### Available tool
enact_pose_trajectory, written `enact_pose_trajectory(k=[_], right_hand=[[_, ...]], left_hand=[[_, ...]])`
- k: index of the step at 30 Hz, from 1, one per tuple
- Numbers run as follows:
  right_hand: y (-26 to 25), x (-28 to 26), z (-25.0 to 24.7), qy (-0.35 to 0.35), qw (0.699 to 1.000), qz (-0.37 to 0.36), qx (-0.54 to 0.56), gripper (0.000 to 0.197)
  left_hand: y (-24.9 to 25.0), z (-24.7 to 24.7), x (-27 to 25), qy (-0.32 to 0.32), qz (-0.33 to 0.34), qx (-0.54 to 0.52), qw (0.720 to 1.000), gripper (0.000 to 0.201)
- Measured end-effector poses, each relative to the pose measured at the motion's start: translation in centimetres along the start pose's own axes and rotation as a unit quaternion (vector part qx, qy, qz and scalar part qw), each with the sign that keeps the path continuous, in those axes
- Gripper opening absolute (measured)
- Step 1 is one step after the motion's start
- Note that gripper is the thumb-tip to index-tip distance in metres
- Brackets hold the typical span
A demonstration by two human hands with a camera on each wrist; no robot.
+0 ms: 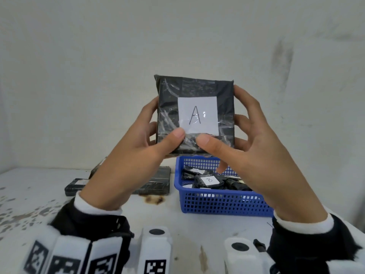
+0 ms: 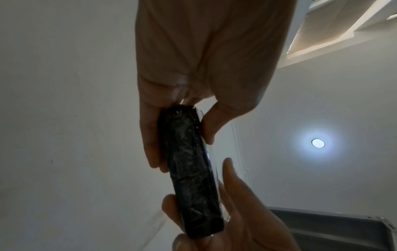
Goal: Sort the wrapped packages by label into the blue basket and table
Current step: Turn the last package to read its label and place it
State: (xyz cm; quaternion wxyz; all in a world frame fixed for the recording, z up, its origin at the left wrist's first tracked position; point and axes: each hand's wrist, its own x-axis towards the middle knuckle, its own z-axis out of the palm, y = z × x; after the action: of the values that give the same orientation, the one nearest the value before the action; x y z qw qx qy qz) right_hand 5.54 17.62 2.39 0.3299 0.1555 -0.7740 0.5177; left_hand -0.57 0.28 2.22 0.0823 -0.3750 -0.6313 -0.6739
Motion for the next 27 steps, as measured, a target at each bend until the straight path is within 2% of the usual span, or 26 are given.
enact_pose_trajectory(k=[4, 8, 12, 18, 22, 24, 27], right_hand=[[0.1, 0.1, 0.0, 0.011, 1.000, -0.005, 0.007, 0.088], [-0.1, 0.1, -0.5, -0.002, 0.999, 0.007, 0.034, 0.075], [-0.2, 0.1, -1.0, -0.002, 0.999, 0.008, 0.049, 0.061], [-0.1, 0.1, -0.7, 0.018, 1.000, 0.009, 0.014, 0.066], [-0.1, -0.1, -0.2, 0.014, 1.000, 0.004, 0.022, 0.082], [0.0, -0.1, -0.1, 0.013, 1.000, 0.000, 0.010, 0.079], [0.0, 0.1, 0.0, 0.026, 1.000, 0.003, -0.001, 0.065]], left_hand=[[-0.3, 0.2, 0.1, -0.004, -0.001, -0.010, 1.000, 0.055], [-0.4, -0.2, 0.3, 0.003, -0.012, -0.038, 0.999, 0.044], [-0.2, -0.3, 0.1, 0.011, -0.013, -0.021, 1.000, 0.045], [-0.2, 0.5, -0.1, 0.022, -0.006, 0.022, 0.999, 0.047], [-0.3, 1.3, -0.2, 0.026, 0.004, 0.073, 0.997, 0.044], [-0.2, 1.5, -0.2, 0.039, -0.007, 0.066, 0.997, 0.048], [-0.1, 1.4, -0.2, 0.048, -0.023, 0.057, 0.997, 0.060]])
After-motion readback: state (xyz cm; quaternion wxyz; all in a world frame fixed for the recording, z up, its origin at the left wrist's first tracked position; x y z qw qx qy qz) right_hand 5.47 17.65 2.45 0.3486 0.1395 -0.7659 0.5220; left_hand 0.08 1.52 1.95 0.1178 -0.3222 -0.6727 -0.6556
